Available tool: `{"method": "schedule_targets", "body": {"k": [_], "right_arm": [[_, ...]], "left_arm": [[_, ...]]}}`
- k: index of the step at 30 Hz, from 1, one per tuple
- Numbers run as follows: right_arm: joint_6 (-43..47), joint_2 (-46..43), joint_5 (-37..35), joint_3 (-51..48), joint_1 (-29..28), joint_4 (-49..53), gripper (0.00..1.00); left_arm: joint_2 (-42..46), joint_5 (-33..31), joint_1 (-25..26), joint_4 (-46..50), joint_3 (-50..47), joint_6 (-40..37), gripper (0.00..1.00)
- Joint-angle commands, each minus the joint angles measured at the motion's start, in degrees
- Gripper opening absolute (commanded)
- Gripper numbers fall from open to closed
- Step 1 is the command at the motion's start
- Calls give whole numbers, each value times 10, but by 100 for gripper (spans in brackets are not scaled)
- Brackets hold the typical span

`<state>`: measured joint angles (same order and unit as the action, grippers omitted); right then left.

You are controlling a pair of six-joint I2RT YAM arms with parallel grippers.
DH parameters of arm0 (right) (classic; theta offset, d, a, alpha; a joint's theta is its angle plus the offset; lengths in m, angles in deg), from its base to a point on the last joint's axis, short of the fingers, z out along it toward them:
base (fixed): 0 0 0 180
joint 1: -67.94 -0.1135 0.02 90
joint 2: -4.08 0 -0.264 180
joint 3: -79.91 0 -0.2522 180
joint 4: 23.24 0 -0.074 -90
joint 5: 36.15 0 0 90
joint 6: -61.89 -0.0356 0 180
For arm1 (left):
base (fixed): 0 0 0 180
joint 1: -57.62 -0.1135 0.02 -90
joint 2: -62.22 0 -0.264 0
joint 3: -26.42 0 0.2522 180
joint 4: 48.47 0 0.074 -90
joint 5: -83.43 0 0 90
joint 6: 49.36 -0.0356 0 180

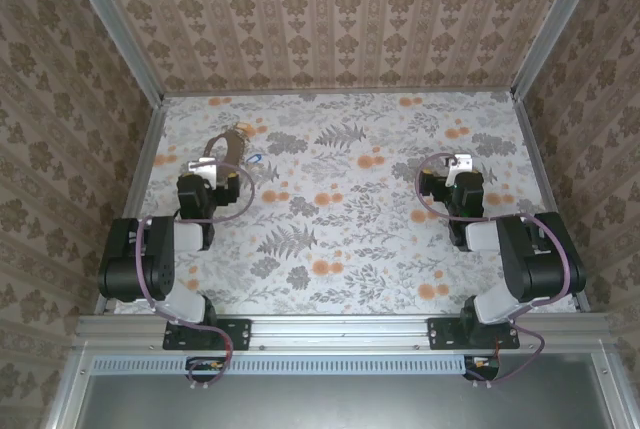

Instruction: Put the keys on the keyring

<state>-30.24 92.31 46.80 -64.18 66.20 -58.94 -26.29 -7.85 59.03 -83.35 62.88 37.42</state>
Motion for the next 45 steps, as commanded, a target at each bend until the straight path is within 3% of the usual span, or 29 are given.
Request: {"method": "schedule_targets", "body": {"k": [1, 26, 28, 29, 33, 36, 39, 42, 45], "right_arm": [[1, -6, 8, 11, 2, 3, 100], [-1, -8, 11, 9, 4, 1, 100], [-6, -26, 13, 12, 8, 16, 100], [-5, -46, 15, 12, 8, 33, 100], [-16, -178, -25, 31, 8, 162, 100], [-79, -246, -125, 103, 9, 321, 100], [-190, -267, -203, 174, 14, 485, 100], [-193, -249, -147, 224, 21, 563, 100], [-210, -215, -94, 259, 21, 615, 100]], "left_arm": [[4, 9, -4, 0, 7, 0, 100], [5, 9, -6, 1, 8, 1, 100], [15, -17, -2, 8, 8, 2, 100], [40, -35, 3, 33, 12, 4, 100], [187, -140, 9, 331, 89, 93, 100], [247, -153, 4, 492, 152, 172, 100], [242, -163, -7, 662, 242, 311, 100], [182, 30, -58, 694, 314, 268, 100], [71, 104, -69, 739, 410, 250, 100]]}}
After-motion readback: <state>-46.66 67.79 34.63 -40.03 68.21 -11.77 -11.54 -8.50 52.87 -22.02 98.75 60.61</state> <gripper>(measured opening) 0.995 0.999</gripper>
